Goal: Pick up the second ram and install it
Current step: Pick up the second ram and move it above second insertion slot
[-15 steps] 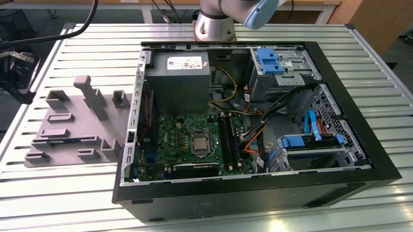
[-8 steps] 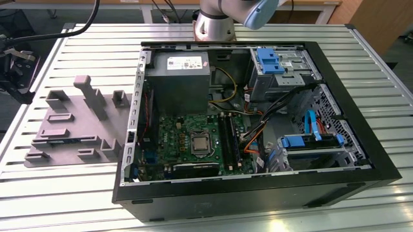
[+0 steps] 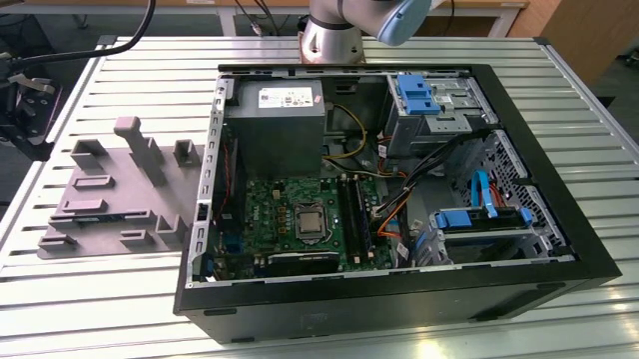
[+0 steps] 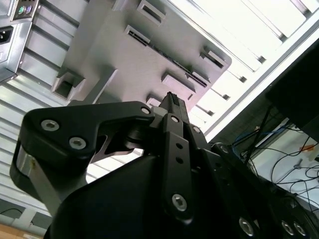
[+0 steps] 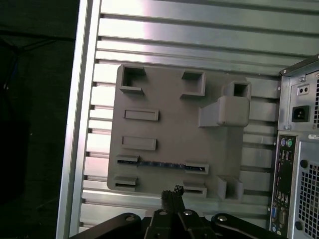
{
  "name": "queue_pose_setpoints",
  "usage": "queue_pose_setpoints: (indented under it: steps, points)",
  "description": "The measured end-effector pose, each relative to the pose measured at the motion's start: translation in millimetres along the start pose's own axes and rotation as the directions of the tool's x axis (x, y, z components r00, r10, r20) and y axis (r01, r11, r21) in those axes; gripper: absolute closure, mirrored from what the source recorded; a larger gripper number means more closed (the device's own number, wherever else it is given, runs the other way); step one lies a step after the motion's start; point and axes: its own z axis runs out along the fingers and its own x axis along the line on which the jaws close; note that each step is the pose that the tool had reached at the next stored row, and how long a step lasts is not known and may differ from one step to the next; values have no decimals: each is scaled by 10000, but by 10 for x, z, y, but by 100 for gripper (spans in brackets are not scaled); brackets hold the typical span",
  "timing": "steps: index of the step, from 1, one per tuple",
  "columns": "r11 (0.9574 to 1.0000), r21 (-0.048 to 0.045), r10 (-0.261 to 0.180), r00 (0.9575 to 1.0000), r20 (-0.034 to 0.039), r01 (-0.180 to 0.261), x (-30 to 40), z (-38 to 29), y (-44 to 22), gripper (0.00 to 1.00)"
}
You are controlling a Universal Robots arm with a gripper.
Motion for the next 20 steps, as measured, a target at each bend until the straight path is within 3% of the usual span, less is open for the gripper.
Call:
queue_pose_setpoints:
  steps: [5,9,20]
  points:
    - [9992,-2,-392,9992,-13,392,0,1,0,89]
    - [9956,-5,-942,9955,-31,942,0,1,0,89]
    - [9946,-6,-1036,9946,-34,1036,0,1,0,89]
